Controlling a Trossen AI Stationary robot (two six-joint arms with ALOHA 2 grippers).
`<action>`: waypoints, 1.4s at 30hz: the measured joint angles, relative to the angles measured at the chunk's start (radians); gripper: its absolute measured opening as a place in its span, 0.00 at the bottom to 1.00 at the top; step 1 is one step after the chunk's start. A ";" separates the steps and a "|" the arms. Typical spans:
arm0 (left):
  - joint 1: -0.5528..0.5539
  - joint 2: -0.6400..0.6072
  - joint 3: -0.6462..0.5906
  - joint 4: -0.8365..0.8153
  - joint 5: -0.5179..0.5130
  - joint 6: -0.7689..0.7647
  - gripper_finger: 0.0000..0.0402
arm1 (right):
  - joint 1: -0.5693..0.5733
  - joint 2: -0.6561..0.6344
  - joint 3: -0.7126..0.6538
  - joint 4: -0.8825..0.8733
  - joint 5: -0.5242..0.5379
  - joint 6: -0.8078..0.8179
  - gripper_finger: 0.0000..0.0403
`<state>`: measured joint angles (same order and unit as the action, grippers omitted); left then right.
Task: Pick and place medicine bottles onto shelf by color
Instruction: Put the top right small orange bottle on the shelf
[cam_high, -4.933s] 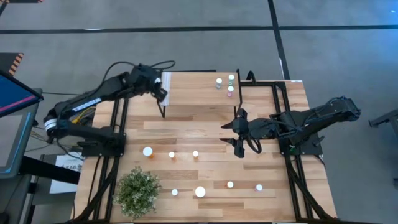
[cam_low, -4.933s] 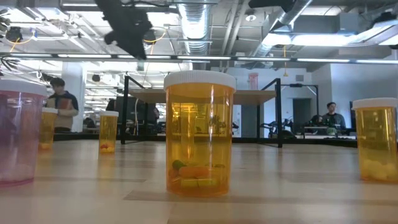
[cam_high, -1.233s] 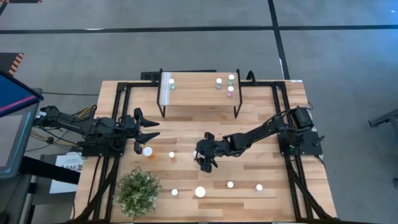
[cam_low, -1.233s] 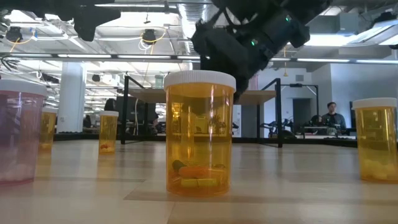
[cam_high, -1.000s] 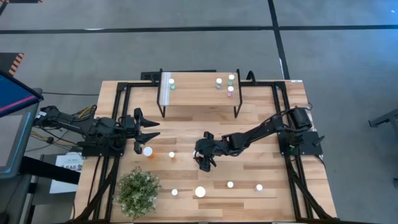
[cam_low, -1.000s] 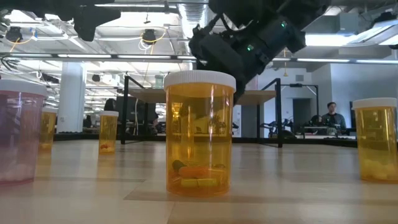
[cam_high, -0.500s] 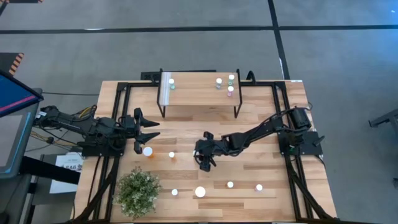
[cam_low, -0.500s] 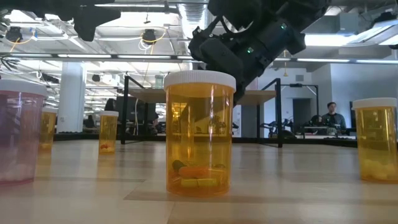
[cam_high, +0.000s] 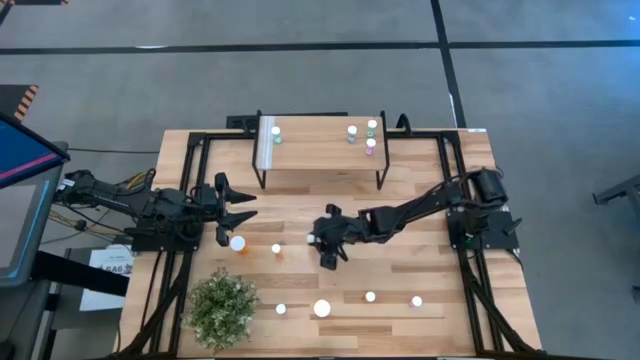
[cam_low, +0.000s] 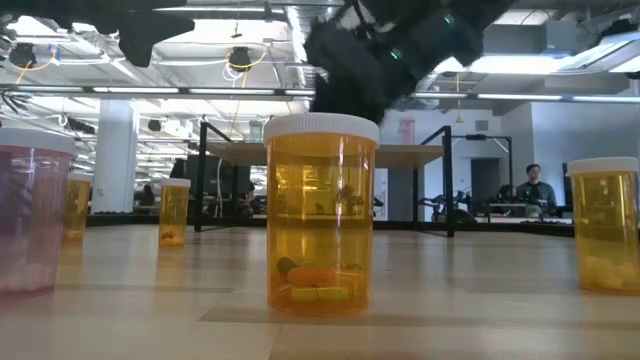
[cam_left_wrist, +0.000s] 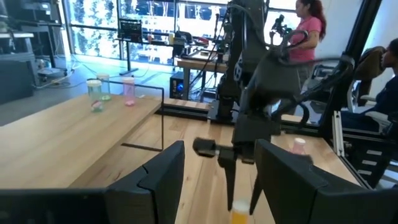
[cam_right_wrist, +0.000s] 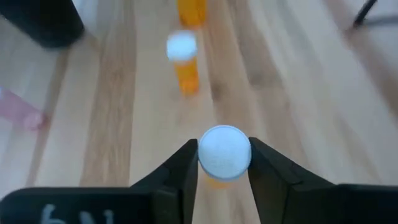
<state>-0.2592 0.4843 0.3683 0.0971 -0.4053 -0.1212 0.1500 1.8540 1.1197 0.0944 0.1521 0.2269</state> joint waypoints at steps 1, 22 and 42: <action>0.000 0.000 0.000 -0.001 -0.001 -0.002 0.46 | -0.004 -0.008 0.013 0.008 0.000 -0.018 0.35; 0.000 0.000 0.000 0.007 -0.002 -0.006 0.46 | -0.253 -0.148 0.361 -0.383 0.001 -0.161 0.34; 0.000 0.000 0.000 0.007 -0.003 -0.006 0.46 | -0.566 -0.111 0.403 -0.327 -0.211 -0.123 0.37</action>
<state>-0.2592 0.4843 0.3683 0.1043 -0.4079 -0.1269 -0.4158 1.7427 1.5227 -0.2325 -0.0589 0.1043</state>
